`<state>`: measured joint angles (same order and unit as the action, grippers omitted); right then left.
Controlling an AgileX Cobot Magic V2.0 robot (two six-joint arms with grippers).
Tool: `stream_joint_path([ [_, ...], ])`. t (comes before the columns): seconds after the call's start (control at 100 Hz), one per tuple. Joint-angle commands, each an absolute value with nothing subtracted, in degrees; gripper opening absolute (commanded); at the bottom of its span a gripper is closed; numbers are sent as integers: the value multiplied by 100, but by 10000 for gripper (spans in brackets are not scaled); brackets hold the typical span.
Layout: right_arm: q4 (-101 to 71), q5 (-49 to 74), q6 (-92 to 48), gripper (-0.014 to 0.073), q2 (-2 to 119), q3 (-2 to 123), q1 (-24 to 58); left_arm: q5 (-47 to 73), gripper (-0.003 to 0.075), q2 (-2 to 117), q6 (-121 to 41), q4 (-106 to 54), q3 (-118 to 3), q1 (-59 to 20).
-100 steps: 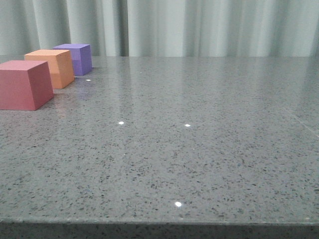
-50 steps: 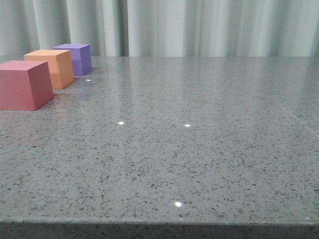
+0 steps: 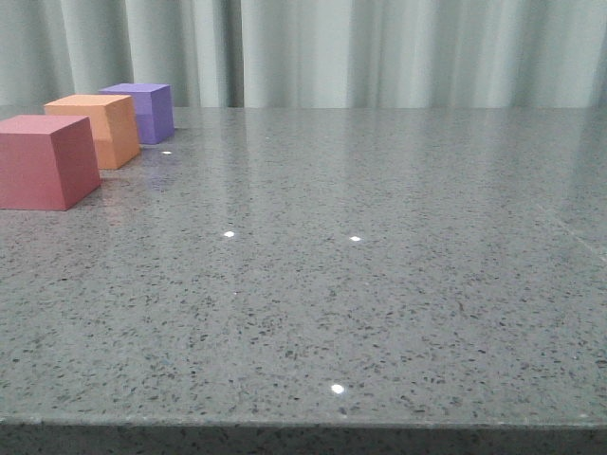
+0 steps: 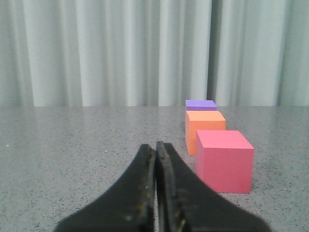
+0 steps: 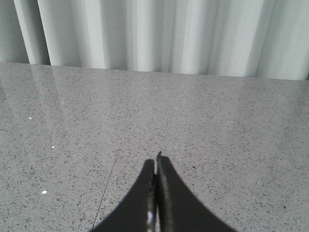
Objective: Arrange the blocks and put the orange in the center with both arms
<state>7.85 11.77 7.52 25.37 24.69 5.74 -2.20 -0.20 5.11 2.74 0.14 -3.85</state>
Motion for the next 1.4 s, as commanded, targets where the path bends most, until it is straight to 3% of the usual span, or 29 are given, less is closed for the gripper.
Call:
stream_joint_path([
  [0.0, 834, 694, 709, -69, 2551, 2628, 536, -690, -20, -235, 529, 220, 255, -370],
  [0.72, 827, 619, 709, -69, 2424, 2467, 536, -690, -20, -235, 529, 220, 255, -370],
  [1.39, 403, -508, 709, -69, -160, 158, 536, -690, -20, -235, 529, 220, 255, -370],
])
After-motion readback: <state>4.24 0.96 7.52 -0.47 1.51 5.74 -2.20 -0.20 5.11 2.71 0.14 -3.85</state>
